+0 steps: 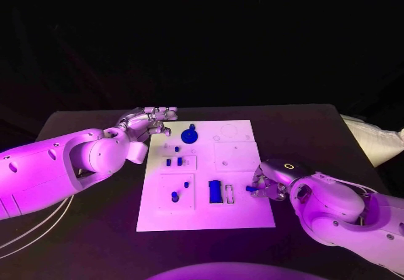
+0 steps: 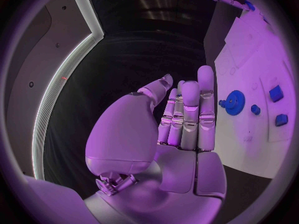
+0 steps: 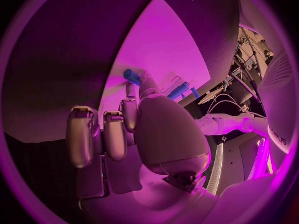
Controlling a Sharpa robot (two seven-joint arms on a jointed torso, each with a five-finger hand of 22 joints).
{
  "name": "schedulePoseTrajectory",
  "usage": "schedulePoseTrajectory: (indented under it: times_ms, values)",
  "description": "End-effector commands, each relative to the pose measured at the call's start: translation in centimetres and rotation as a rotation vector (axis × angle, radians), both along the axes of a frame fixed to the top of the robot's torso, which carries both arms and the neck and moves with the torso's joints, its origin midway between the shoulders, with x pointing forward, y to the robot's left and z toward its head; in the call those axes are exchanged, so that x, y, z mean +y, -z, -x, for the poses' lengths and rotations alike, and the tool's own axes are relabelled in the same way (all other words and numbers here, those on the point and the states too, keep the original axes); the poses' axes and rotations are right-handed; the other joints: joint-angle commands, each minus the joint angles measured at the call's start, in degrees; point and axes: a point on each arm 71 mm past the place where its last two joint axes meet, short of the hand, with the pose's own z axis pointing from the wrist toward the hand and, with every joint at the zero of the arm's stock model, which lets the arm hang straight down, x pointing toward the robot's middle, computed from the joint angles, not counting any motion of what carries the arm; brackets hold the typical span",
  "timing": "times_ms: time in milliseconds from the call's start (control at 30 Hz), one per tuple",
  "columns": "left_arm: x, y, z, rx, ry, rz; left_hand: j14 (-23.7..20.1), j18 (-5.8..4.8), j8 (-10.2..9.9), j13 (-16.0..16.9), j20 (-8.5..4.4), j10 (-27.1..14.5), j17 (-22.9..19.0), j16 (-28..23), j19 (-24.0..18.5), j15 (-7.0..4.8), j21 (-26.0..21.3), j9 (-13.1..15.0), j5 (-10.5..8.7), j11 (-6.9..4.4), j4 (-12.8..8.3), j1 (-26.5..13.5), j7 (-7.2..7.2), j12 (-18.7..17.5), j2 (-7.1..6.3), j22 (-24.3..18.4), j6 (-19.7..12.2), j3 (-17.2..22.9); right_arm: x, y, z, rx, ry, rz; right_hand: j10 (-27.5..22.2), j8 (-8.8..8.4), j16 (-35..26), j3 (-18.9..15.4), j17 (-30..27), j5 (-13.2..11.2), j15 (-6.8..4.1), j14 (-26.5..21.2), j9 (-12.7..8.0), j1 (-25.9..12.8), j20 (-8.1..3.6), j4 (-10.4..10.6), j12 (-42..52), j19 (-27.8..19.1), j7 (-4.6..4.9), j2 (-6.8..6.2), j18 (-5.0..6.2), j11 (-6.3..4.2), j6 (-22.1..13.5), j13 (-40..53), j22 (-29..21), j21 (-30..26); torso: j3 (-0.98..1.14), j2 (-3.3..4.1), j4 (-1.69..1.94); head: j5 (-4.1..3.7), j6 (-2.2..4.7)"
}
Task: Assemble the parts on the task board
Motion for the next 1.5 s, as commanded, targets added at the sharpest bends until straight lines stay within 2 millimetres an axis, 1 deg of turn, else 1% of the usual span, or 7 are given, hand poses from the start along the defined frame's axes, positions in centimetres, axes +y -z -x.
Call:
schedulePoseTrajectory:
  times_ms: [33,267,467,733,1033,1300,1500]
  values:
    - [-0.2,-0.1,0.1,-0.008,0.02,0.006,-0.23,0.63,0.27,-0.06,0.1,-0.35,-0.07,0.29,-0.48,0.08,-0.19,0.06,0.35,-0.07,0.02,-0.36,-0.09,0.18,0.18,-0.07,-0.26,-0.28,0.1,1.3,0.3,-0.008,-0.07,0.183,0.07,-0.17,-0.1,1.05,8.21,-0.32,-0.47,4.73,-0.2,1.96,-0.17,-0.64,-0.43,-0.31,-0.04,0.73,-0.31,-0.5,0.58,-15.34,0.23,-0.22,0.0,0.02,0.07,0.16,-0.17]
    - [0.1,-0.1,0.0,-0.011,0.016,-0.001,-0.24,0.63,0.33,-0.06,0.11,-0.37,-0.08,0.32,-0.49,0.08,-0.19,0.07,0.35,-0.07,0.03,-0.4,-0.09,0.26,0.22,-0.08,-0.26,-0.32,0.7,1.8,0.5,-0.025,-0.112,0.259,-0.18,-0.42,0.05,3.34,8.53,-0.78,-0.56,4.78,-0.25,3.12,-0.26,-1.47,-1.33,-0.31,-0.13,0.72,-0.32,-0.63,1.19,-15.87,0.27,-0.26,-0.01,-0.02,-0.04,0.41,-0.44]
    - [0.1,-0.1,0.1,-0.011,0.017,-0.002,-0.24,0.63,0.33,-0.06,0.11,-0.37,-0.08,0.32,-0.49,0.08,-0.19,0.07,0.35,-0.07,0.03,-0.4,-0.09,0.26,0.22,-0.08,-0.26,-0.32,0.7,1.9,0.6,0.009,-0.098,0.223,0.21,-0.68,0.23,6.98,8.88,5.15,-0.85,4.86,-0.25,3.01,-0.46,-1.36,-1.46,-0.07,-0.52,1.62,-0.39,-1.0,1.92,-15.97,0.71,-0.03,0.01,-0.07,-0.09,0.46,-0.51]
    - [0.0,-0.1,0.1,-0.011,0.019,-0.003,-0.24,0.63,0.33,-0.06,0.11,-0.37,-0.08,0.32,-0.49,0.08,-0.19,0.07,0.35,-0.07,0.03,-0.4,-0.09,0.26,0.22,-0.08,-0.26,-0.32,0.7,1.5,1.0,0.04,-0.056,0.106,1.71,-0.73,0.76,13.45,9.7,6.28,-1.02,5.06,0.17,2.42,-0.71,-2.37,0.07,0.48,-0.67,2.25,-0.63,-1.2,2.4,-15.02,1.8,0.62,-0.01,-0.12,-0.03,0.36,-0.58]
    - [-0.1,-0.1,0.1,-0.01,0.023,-0.005,-0.29,0.64,0.37,-0.06,0.12,-0.38,-0.21,0.29,-0.49,0.09,-0.19,0.08,0.35,-0.07,0.02,-0.4,-0.09,0.31,0.25,-0.09,-0.26,-0.33,0.6,0.5,1.0,0.033,0.019,-0.067,2.39,-0.53,0.65,22.59,9.67,4.87,-1.24,5.05,1.22,-4.01,-0.95,-2.31,0.68,0.49,-1.1,-0.72,-0.62,-1.45,3.13,-14.09,1.89,0.64,-0.03,-0.05,-0.01,0.28,-0.54]
    - [-0.2,-0.1,0.2,-0.01,0.027,-0.005,-0.29,0.64,0.37,-0.06,0.12,-0.38,-0.21,0.29,-0.49,0.09,-0.19,0.08,0.35,-0.07,0.02,-0.4,-0.09,0.31,0.25,-0.09,-0.26,-0.33,1.6,-1.1,1.2,-0.032,0.05,-0.234,2.54,-0.74,0.68,23.27,9.79,0.87,-1.22,5.09,1.48,-10.79,-0.97,1.67,0.73,0.44,-1.18,-3.47,-0.59,-1.43,3.41,-13.73,1.79,0.53,-0.08,-0.07,0.04,0.28,-0.56]
    - [-0.4,-0.1,0.3,-0.01,0.034,-0.005,-0.29,0.64,0.37,-0.06,0.12,-0.38,-0.21,0.29,-0.49,0.09,-0.19,0.08,0.35,-0.07,0.02,-0.4,-0.09,0.31,0.25,-0.09,-0.26,-0.33,2.0,-1.2,1.0,-0.017,0.074,-0.288,3.13,-0.72,1.12,21.57,10.38,3.91,-1.22,5.25,1.68,-14.88,-1.01,4.69,1.81,0.74,-1.18,-5.12,-0.7,-1.4,3.98,-12.85,2.34,0.87,-0.1,-0.04,0.08,0.57,-0.69]
